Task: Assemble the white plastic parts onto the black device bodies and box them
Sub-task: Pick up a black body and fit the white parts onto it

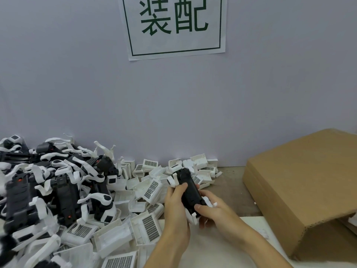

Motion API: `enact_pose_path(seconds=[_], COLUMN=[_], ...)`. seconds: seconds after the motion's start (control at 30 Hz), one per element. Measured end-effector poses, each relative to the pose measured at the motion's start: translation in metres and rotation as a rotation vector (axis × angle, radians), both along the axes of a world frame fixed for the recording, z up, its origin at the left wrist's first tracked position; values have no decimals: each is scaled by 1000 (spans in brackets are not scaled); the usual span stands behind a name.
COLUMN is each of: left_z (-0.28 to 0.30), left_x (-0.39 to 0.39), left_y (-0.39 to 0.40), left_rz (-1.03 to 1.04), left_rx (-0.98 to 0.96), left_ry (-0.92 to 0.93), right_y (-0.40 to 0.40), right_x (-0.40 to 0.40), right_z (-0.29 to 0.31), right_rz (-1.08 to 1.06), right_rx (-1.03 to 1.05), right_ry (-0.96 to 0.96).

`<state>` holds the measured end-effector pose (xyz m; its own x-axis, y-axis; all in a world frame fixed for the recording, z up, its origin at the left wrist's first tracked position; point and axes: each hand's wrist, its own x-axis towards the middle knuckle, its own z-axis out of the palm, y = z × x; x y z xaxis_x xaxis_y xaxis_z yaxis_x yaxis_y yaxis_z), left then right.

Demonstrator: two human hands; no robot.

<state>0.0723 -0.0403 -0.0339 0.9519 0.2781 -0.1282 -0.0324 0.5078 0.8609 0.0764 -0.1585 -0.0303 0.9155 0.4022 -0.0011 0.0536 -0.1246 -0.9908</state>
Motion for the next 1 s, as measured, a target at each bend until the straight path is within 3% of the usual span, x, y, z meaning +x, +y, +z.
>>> enact_pose_path(seconds=[0.3,0.53,0.83,1.0], left_z=[-1,1,-8,-7], left_x=[1,0,7,7], left_y=[0,1,-2,-2], left_rz=[26,-11,83,85], left_rx=[-78,-131,60,68], left_ry=[25,55,9,11], right_y=[2,0,-3,-2], right_x=[8,8,8,7], right_z=[-6,-10,-12,-11], right_rz=[35,87,62,77], right_rx=[96,45,-58,-35], right_ry=[88,25,-59,-32])
